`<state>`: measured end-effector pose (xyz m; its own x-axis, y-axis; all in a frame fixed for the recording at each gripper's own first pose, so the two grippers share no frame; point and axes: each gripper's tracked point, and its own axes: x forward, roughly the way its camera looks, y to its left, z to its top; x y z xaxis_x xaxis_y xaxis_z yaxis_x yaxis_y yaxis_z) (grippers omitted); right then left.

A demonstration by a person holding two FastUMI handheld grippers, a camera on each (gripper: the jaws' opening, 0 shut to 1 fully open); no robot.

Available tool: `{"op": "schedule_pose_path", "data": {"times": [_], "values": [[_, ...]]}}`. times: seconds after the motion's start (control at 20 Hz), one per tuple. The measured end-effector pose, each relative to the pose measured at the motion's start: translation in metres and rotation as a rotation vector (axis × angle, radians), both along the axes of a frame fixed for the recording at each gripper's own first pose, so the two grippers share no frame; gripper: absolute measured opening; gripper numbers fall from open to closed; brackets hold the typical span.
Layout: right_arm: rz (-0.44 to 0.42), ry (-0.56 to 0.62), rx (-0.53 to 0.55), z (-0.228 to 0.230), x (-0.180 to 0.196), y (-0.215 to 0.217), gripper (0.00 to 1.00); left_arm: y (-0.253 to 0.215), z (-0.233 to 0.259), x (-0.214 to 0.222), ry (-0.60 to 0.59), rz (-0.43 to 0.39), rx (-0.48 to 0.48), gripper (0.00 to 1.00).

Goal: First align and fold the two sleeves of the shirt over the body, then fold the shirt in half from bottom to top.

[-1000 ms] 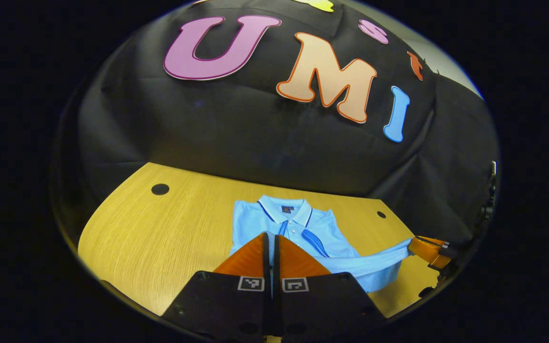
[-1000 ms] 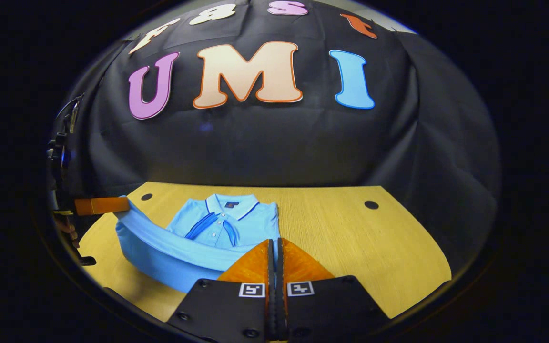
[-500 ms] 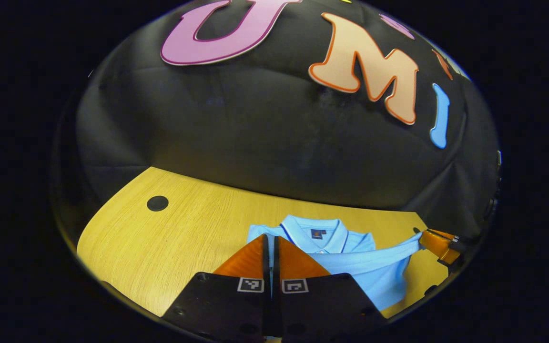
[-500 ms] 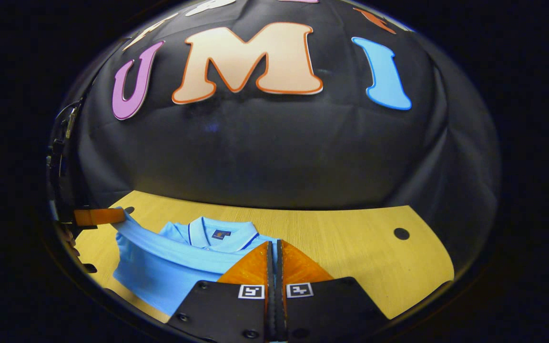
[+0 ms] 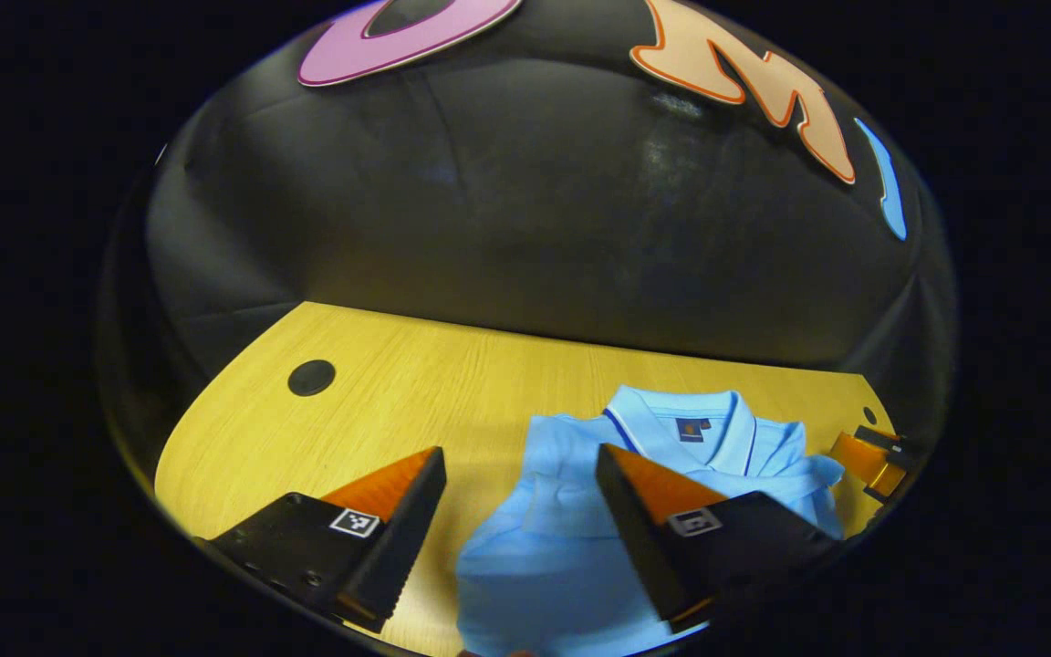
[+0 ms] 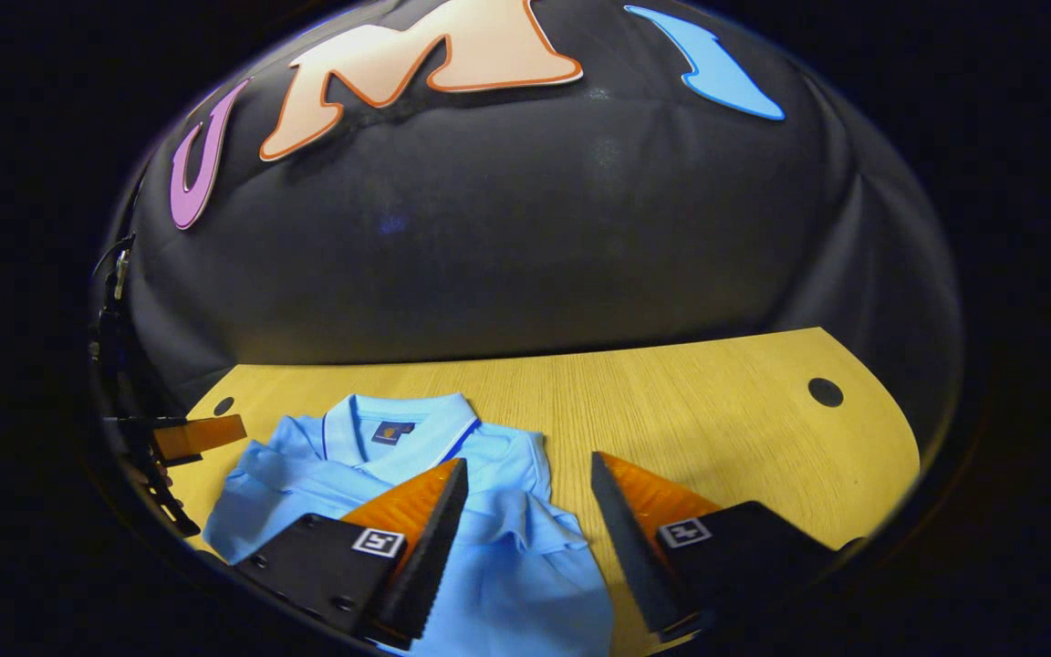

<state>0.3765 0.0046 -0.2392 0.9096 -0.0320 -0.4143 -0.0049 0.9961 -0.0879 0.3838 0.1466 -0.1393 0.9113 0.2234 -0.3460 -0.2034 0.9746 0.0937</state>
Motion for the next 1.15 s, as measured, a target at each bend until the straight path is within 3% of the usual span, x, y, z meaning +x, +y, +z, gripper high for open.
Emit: {"op": "schedule_pose_path", "data": {"times": [0.05,0.1,0.15,0.35,0.4,0.45,0.65,0.85,0.9,0.95,1.15], "values": [[0.011,-0.007,0.005,0.002,-0.005,0.003,0.97,0.002,0.005,-0.006,-0.015,0.006,-0.016,0.96],[0.018,-0.015,0.013,0.007,-0.011,0.004,0.99,0.001,0.008,-0.014,-0.023,0.007,-0.027,0.96],[0.025,-0.024,0.03,0.011,-0.018,0.008,0.94,-0.001,0.015,-0.025,-0.036,0.005,-0.032,0.96],[0.039,-0.024,0.094,0.03,-0.069,0.021,0.94,-0.021,0.037,-0.079,-0.055,-0.034,-0.074,0.96],[0.042,-0.03,0.088,0.038,-0.084,0.023,0.98,-0.025,0.044,-0.095,-0.058,-0.044,-0.079,0.96],[0.041,-0.041,0.081,0.046,-0.099,0.024,0.94,-0.027,0.05,-0.112,-0.065,-0.044,-0.075,0.96],[0.048,-0.073,0.086,0.076,-0.159,0.029,0.98,-0.038,0.068,-0.176,-0.063,-0.064,0.002,0.95],[0.017,-0.09,0.081,0.09,-0.213,0.019,0.98,-0.06,0.056,-0.23,-0.005,-0.137,-0.002,0.95],[0.002,-0.1,0.1,0.093,-0.225,0.019,0.93,-0.067,0.046,-0.244,0.026,-0.161,-0.019,0.95],[-0.015,-0.1,0.114,0.093,-0.238,0.017,0.98,-0.072,0.04,-0.255,0.048,-0.177,-0.032,0.95],[-0.055,-0.088,0.121,0.09,-0.273,0.01,0.98,-0.085,0.016,-0.29,0.112,-0.216,-0.04,0.96]]}}
